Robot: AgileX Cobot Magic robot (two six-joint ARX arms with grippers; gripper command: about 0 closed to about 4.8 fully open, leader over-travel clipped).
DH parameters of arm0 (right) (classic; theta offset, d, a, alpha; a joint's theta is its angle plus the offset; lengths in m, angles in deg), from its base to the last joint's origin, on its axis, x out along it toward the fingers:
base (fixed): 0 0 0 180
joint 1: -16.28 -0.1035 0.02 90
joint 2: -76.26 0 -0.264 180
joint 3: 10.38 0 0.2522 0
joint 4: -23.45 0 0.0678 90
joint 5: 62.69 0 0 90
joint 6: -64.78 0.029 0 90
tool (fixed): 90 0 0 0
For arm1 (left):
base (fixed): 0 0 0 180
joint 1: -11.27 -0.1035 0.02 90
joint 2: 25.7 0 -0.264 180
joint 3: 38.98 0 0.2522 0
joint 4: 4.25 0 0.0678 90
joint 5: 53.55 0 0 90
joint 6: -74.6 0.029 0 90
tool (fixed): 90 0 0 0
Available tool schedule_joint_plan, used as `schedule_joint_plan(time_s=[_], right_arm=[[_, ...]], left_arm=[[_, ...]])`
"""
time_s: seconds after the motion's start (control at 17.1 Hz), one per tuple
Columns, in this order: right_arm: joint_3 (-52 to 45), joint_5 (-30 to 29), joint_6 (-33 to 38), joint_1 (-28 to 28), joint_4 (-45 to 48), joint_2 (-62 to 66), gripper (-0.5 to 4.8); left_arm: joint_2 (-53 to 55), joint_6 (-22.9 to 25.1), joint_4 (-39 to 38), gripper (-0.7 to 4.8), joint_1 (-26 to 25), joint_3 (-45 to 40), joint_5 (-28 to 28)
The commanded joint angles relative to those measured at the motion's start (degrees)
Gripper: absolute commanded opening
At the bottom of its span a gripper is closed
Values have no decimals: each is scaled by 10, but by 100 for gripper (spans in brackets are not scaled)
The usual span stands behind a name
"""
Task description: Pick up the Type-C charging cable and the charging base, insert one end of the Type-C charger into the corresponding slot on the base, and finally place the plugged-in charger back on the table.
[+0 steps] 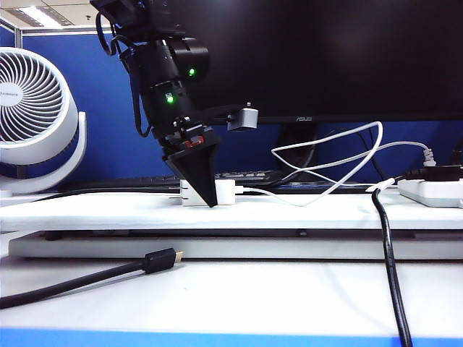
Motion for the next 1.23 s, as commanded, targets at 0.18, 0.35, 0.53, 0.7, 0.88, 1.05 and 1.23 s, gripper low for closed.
schedule_joint_plan(time_s=[0.18,0.35,0.53,0.7,0.88,1.05,1.23], right_arm=[[2,4,118,-1,13,-4,129],[2,37,268,-1,41,-17,-1],[2,27,441,-1,55,-56,-1],[2,-5,568,-2,-23,-127,-1],[1,-59,706,-2,-91,-193,-1],[-36,-81,749,-2,-136,-237,-1],[-200,-118,789,-2,-80,-319,-1]], left_arm=[[-107,-31,-39,479,1,4,-25],[-243,-111,-24,149,1,4,-32],[-380,-194,4,-8,1,18,-32],[-554,-242,-31,-6,1,18,-28],[-715,-257,-92,-6,1,17,-71],[-833,-301,-186,-6,1,16,-120],[-923,-362,-306,-6,0,-10,-149]])
